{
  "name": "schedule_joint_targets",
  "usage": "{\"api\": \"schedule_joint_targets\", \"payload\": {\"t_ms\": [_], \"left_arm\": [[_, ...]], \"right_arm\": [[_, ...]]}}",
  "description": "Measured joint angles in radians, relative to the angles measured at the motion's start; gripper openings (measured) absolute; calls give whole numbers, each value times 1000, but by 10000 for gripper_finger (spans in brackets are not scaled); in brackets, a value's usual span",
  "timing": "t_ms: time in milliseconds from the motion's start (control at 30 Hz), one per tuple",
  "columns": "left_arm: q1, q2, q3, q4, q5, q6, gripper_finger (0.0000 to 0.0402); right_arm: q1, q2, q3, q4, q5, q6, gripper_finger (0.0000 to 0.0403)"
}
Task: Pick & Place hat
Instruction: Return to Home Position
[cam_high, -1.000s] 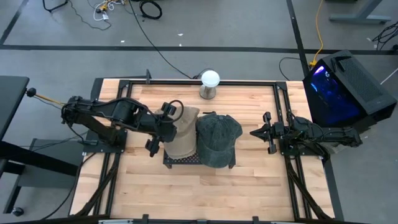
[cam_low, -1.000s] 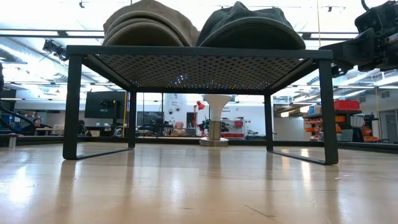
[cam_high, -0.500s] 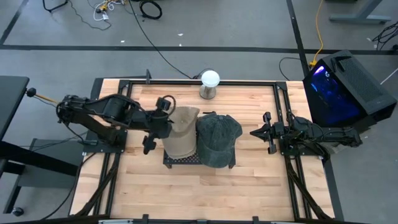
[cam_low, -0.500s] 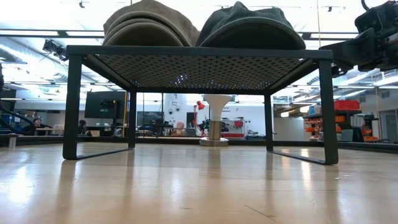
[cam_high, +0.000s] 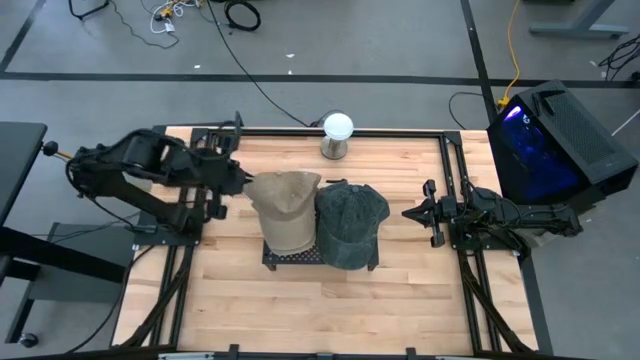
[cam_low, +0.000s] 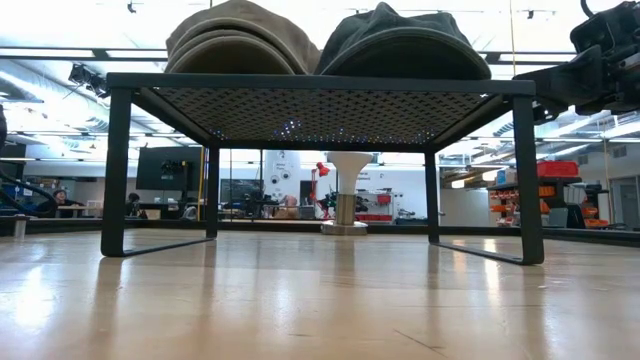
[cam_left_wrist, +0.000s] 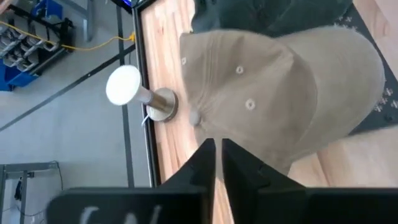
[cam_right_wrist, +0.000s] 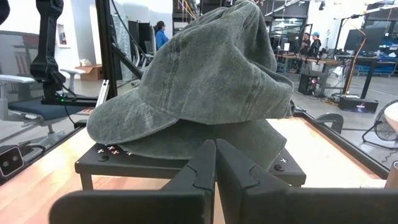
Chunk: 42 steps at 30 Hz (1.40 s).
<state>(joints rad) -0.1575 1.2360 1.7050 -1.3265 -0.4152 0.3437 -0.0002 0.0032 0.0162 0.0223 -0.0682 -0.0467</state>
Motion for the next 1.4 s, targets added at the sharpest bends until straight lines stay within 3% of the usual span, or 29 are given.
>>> {"api": "schedule_joint_targets", "payload": {"t_ms": [133,500,833,1400], "left_arm": [[16,-36,0,-35,0,-33,7],[64,-120,-49,-59,13,-106,3],[72,-247,-213,-46,35,-221,2],[72,-503,-643,318,191,-259,1]], "right_arm": [[0,0,0,0,0,0,15],[0,0,0,0,0,0,15],[0,0,0,0,0,0,15],[0,0,0,0,0,0,15]]}}
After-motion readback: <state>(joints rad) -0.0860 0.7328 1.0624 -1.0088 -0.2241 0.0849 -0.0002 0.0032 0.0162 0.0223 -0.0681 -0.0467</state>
